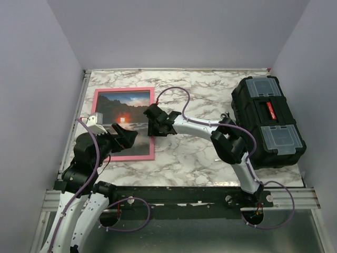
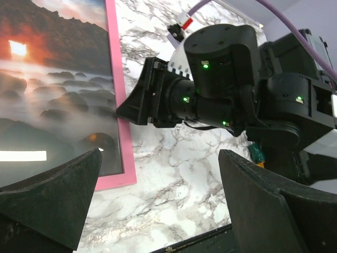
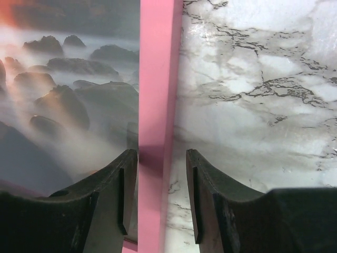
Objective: Take the photo out of the frame
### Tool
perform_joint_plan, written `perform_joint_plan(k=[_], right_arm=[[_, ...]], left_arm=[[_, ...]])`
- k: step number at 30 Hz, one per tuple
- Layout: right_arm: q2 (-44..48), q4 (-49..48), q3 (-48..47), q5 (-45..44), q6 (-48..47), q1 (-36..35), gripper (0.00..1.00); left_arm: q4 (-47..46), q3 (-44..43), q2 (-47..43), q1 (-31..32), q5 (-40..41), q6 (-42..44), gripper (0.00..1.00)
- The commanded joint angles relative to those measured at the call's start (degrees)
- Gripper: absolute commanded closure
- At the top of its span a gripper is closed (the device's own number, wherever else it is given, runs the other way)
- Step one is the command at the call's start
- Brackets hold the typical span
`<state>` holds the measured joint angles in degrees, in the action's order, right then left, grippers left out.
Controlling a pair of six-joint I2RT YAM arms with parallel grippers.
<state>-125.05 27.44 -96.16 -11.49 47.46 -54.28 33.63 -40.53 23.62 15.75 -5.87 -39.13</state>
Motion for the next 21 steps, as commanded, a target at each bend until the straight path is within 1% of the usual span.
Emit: perform_joint_plan(k=[1, 5, 8, 9, 11, 12, 14, 15, 18, 19, 20, 21], right_arm=[[-2.96, 1.43, -2.08, -2.05, -1.14, -0.22, 0.52], [-4.2, 1.96, -3.34, -1.53, -1.03, -0.3, 0.52], [-4.48, 1.55, -3.17, -1.63, -1.26, -0.31, 0.52], [-4.64, 1.56, -3.31, -1.68, -1.21, -0.31, 0.57], [-4.61, 2.8, -4.02, -2.09, -1.22, -0.3, 0.71], [-4.3, 2.81, -4.08, -2.1, -1.11, -0.32, 0.8], [-3.09, 2.65, -4.25, -1.58, -1.62, -0.3, 0.94], [-2.64, 3.08, -4.9, -1.19, -1.68, -0.3, 0.99], [-0.64, 5.51, -8.23, -0.07, -2.42, -0.17, 0.99], [-0.32, 7.02, -9.7, 0.09, -2.48, 0.05, 0.99], [-0.11, 8.37, -11.69, 0.44, -2.54, 0.41, 0.99], [-0.06, 9.94, -13.23, 1.07, -2.66, 0.87, 0.99]], left_arm=[[0.99, -2.73, 1.51, -0.16, -5.84, 4.92, 0.03], [2.51, -3.8, 3.62, -0.21, -6.88, 7.25, 0.03], [3.26, -4.55, 5.34, -0.19, -9.27, 8.01, 0.04], [3.43, -4.72, 5.89, -0.19, -9.95, 8.11, 0.04], [4.05, -5.17, 6.96, -0.13, -10.56, 8.33, 0.05], [4.29, -5.17, 7.4, -0.21, -10.63, 8.45, 0.05], [4.35, -4.4, 8.44, -0.12, -11.7, 8.76, 0.06], [4.22, -3.9, 9.07, -0.1, -12.7, 9.04, 0.07], [3.05, -1.4, 11.44, 1.22, -15.45, 9.86, 0.12], [2.2, -0.51, 12.21, 3.25, -14.55, 9.72, 0.12], [1.62, 0.33, 13.09, 6.19, -11.99, 9.48, 0.12], [1.57, 0.53, 13.93, 9.46, -7.46, 9.16, 0.12]])
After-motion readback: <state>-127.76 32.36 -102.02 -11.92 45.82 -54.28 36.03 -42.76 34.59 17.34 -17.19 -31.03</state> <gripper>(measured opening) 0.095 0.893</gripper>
